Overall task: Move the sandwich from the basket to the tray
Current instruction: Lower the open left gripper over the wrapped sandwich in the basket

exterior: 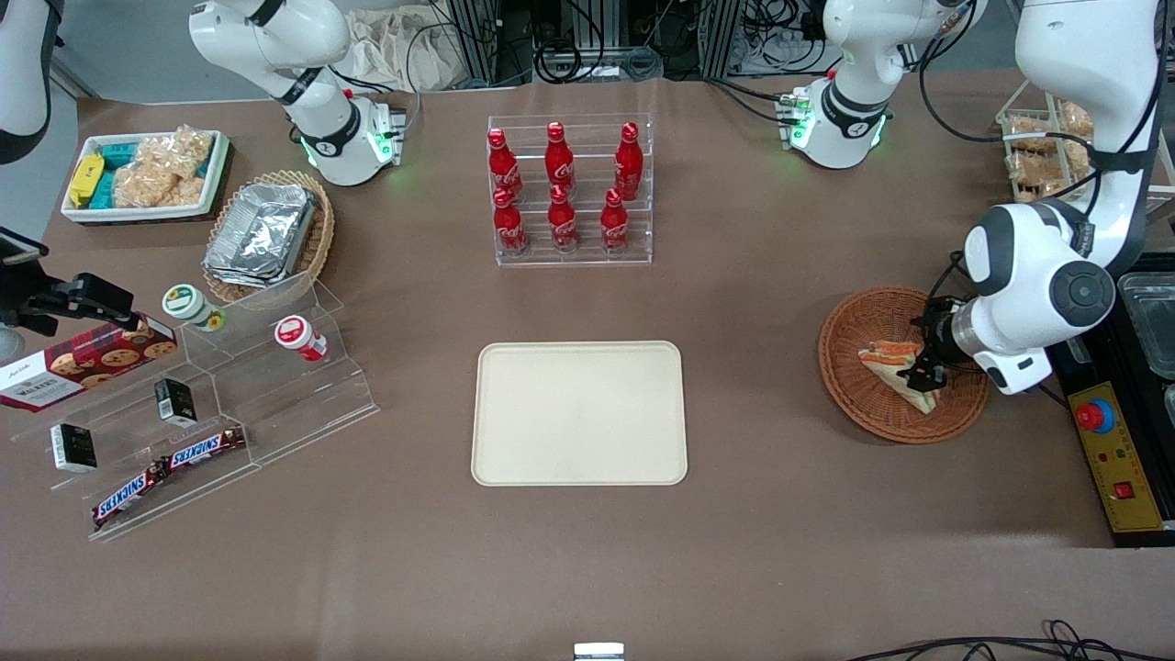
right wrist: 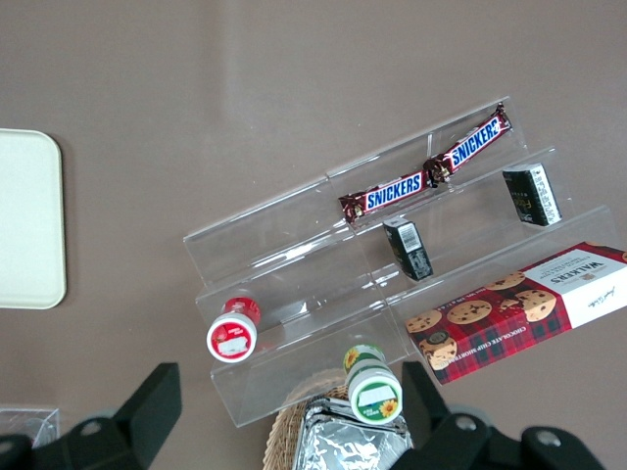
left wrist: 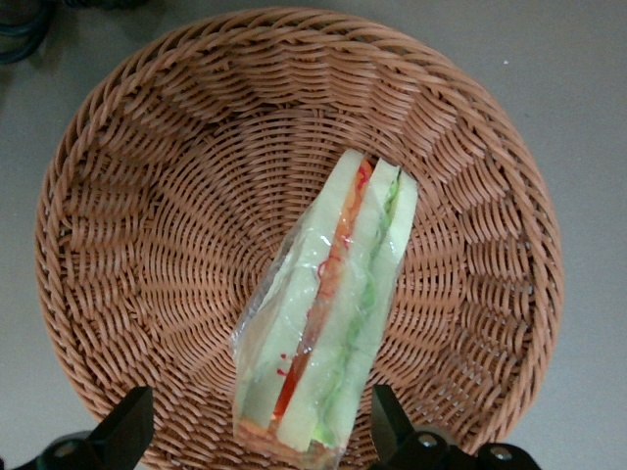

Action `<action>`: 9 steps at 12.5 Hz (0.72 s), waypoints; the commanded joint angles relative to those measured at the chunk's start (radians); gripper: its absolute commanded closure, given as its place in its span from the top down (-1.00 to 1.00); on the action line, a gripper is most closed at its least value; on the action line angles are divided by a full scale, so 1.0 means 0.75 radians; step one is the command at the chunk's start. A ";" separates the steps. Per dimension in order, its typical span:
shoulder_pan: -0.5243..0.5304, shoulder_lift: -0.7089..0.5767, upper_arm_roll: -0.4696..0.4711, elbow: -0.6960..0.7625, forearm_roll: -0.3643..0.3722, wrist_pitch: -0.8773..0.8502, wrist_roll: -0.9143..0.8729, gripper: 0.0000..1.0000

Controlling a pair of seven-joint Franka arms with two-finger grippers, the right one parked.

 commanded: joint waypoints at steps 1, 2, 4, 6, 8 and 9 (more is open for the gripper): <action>0.010 -0.008 -0.004 -0.041 0.032 0.084 -0.025 1.00; 0.010 0.011 -0.002 -0.037 0.040 0.112 -0.023 0.97; 0.012 0.019 -0.002 -0.027 0.048 0.129 -0.023 0.22; 0.010 0.035 -0.004 -0.007 0.048 0.129 -0.025 -0.87; 0.008 0.031 -0.006 0.003 0.046 0.125 -0.029 -1.00; 0.006 0.023 -0.006 0.014 0.048 0.113 -0.023 -1.00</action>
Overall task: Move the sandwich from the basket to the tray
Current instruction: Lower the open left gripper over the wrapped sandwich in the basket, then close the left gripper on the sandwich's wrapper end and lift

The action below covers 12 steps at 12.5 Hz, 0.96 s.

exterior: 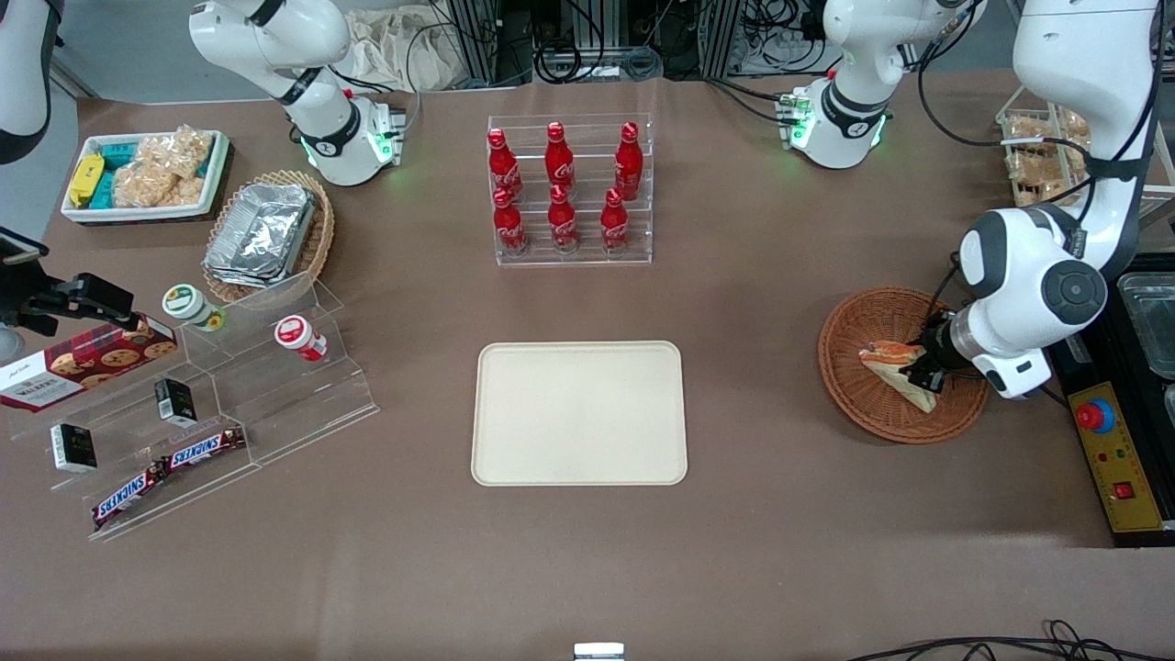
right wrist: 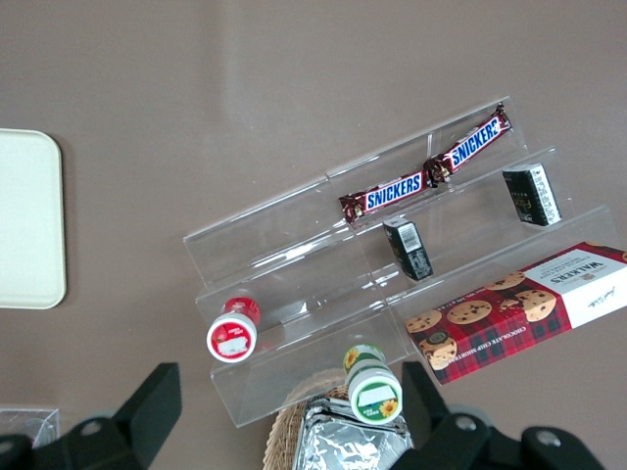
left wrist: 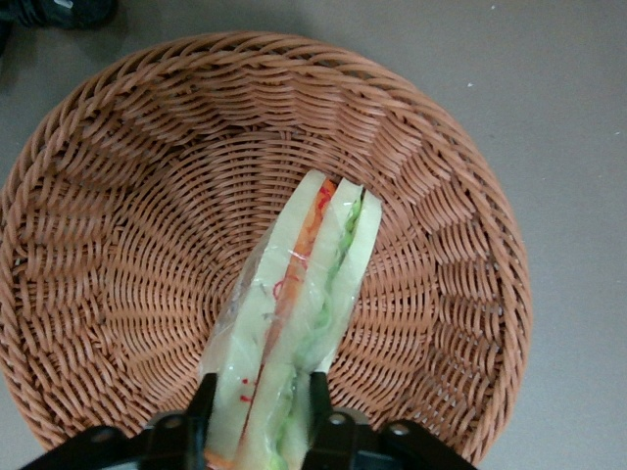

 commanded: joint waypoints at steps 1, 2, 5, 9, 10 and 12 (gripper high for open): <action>0.001 -0.016 -0.007 0.036 0.023 -0.023 -0.004 -1.00; 0.001 -0.024 -0.007 0.077 0.023 -0.063 0.000 -1.00; -0.011 -0.018 -0.019 0.346 0.013 -0.384 0.052 -1.00; -0.015 -0.008 -0.180 0.717 0.000 -0.740 0.281 -1.00; -0.015 0.007 -0.241 0.782 0.002 -0.769 0.343 -1.00; -0.015 0.074 -0.384 0.907 0.013 -0.759 0.500 -1.00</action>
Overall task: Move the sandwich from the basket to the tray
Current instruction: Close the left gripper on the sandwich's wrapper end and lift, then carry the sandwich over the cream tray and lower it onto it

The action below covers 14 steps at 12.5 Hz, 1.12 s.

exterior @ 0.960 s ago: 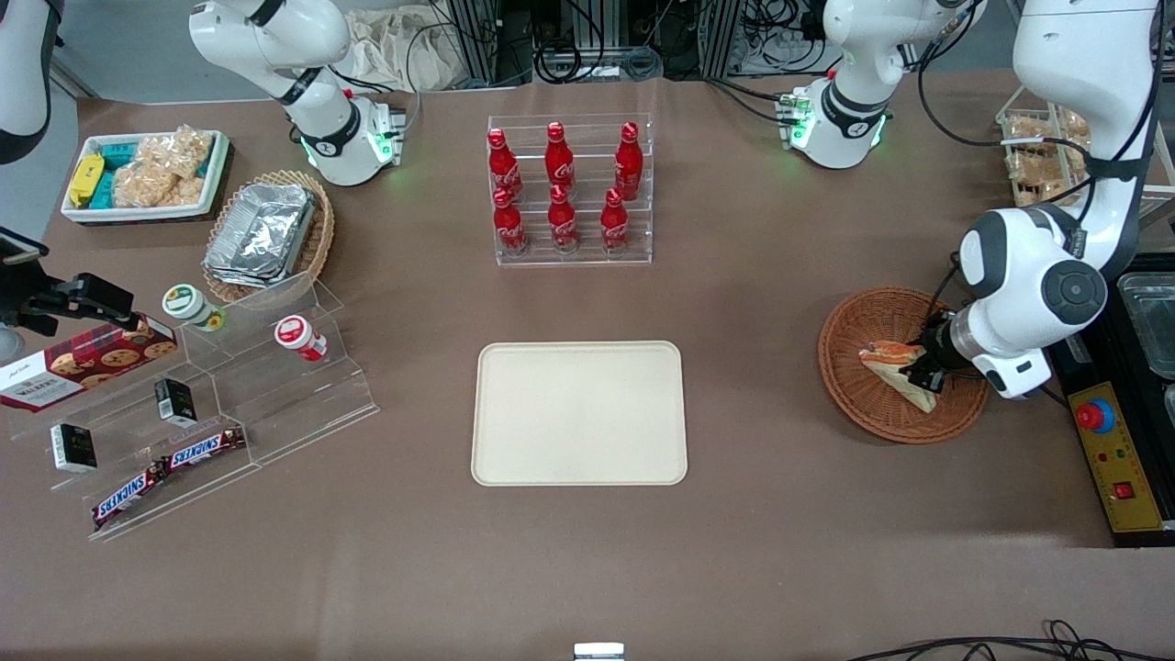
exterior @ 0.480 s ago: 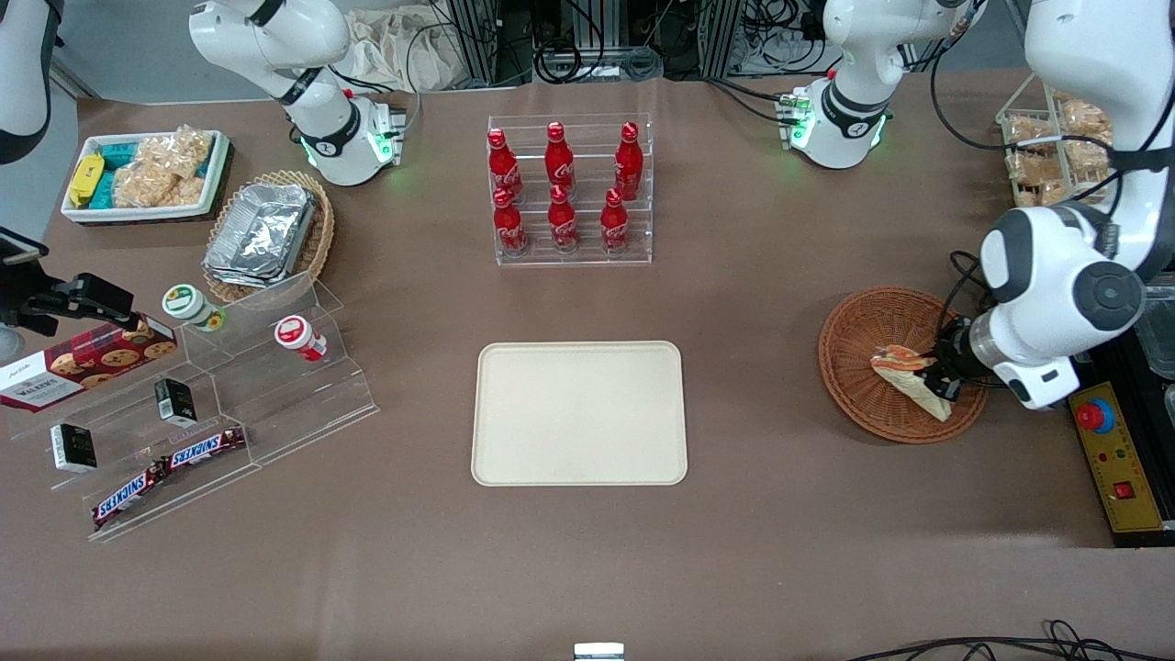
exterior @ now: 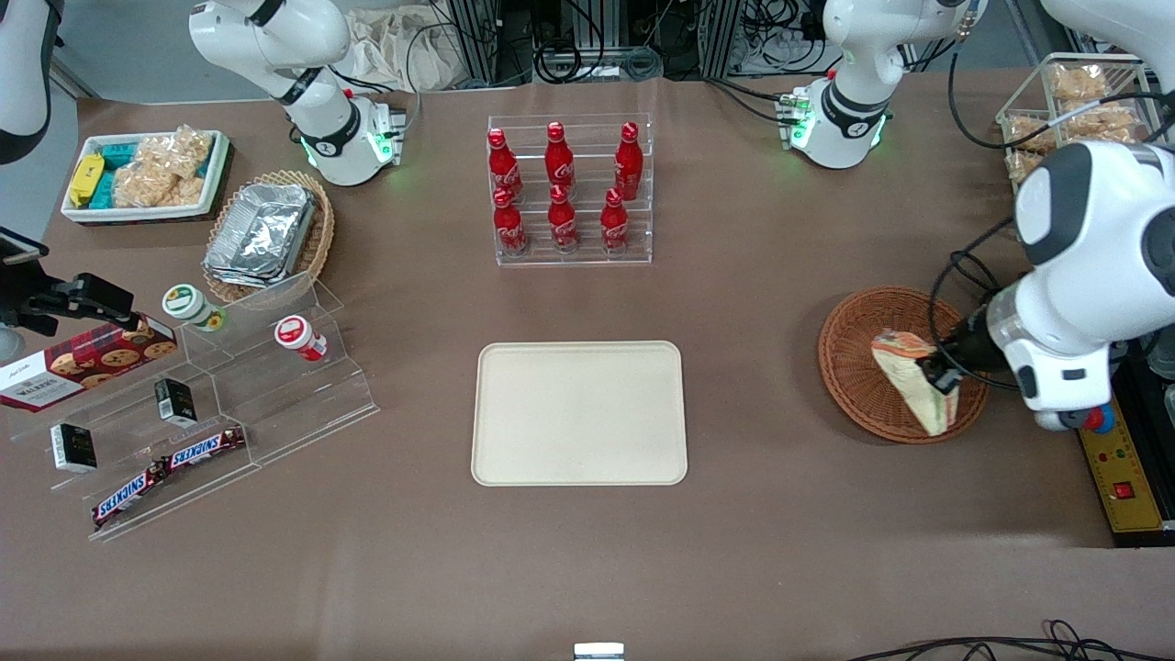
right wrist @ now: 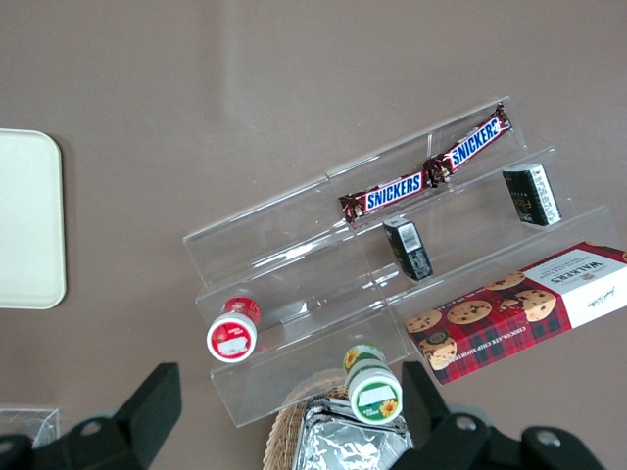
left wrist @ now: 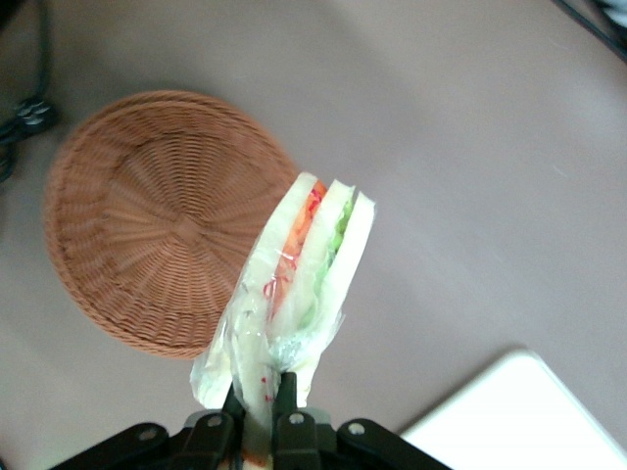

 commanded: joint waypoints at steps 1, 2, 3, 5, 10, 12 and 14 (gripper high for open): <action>0.000 0.137 -0.162 0.195 0.012 -0.042 0.146 -1.00; -0.002 0.176 -0.230 0.208 0.016 -0.036 0.147 -1.00; -0.002 0.211 -0.289 0.208 0.024 -0.030 0.159 -1.00; -0.044 0.319 -0.390 0.224 0.081 0.027 0.157 -1.00; -0.294 0.603 -0.384 0.291 0.261 0.199 0.065 -1.00; -0.302 0.677 -0.372 0.328 0.261 0.226 0.073 -1.00; -0.304 0.732 -0.372 0.355 0.265 0.301 0.071 -1.00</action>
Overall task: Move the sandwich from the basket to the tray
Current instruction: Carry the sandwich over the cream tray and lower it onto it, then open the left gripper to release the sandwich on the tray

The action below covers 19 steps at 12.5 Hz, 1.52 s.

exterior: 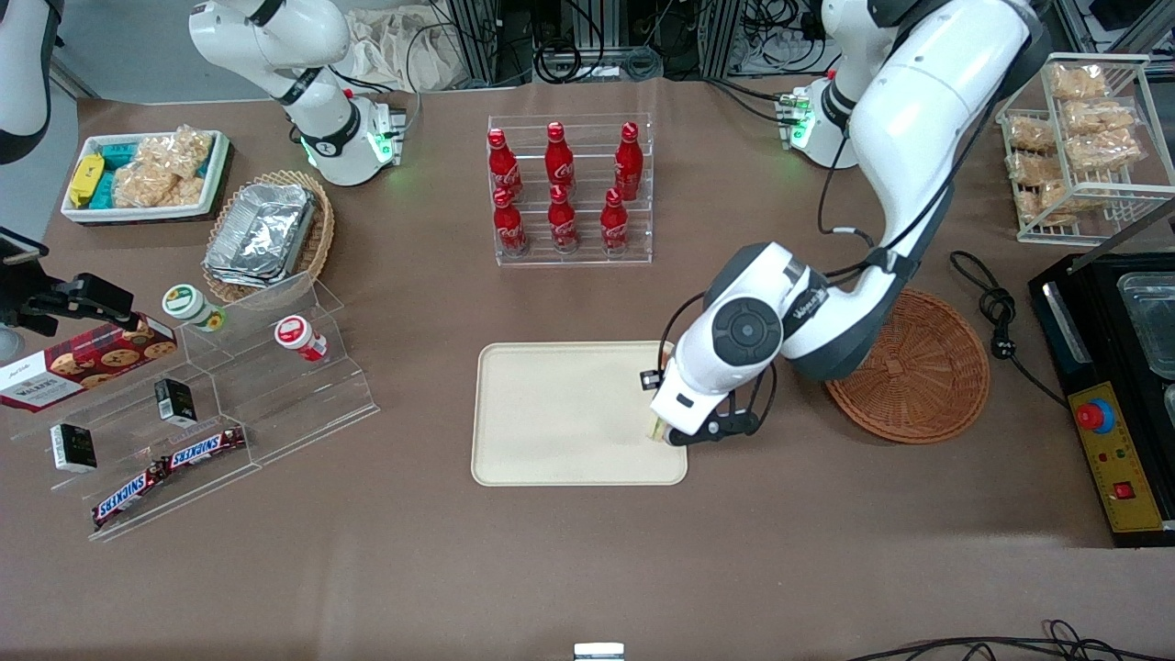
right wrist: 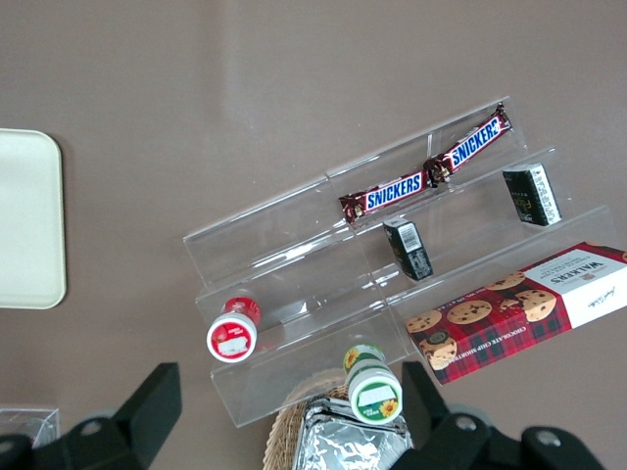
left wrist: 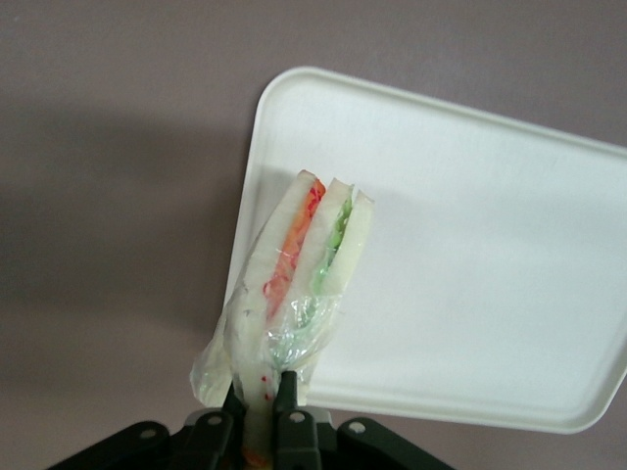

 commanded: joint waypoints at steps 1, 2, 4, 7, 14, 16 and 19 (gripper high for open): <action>-0.009 0.084 0.002 0.089 0.057 0.057 -0.007 -1.00; -0.009 0.110 0.002 0.095 0.086 0.104 -0.009 -1.00; -0.013 0.170 0.002 0.124 0.097 0.149 -0.009 -1.00; -0.030 0.188 0.002 0.122 0.097 0.149 -0.044 -0.25; -0.024 0.084 0.000 0.124 0.103 0.001 -0.066 0.98; -0.005 -0.044 0.032 0.114 0.129 -0.169 -0.054 0.98; 0.105 -0.232 0.027 -0.043 0.113 -0.241 -0.014 0.98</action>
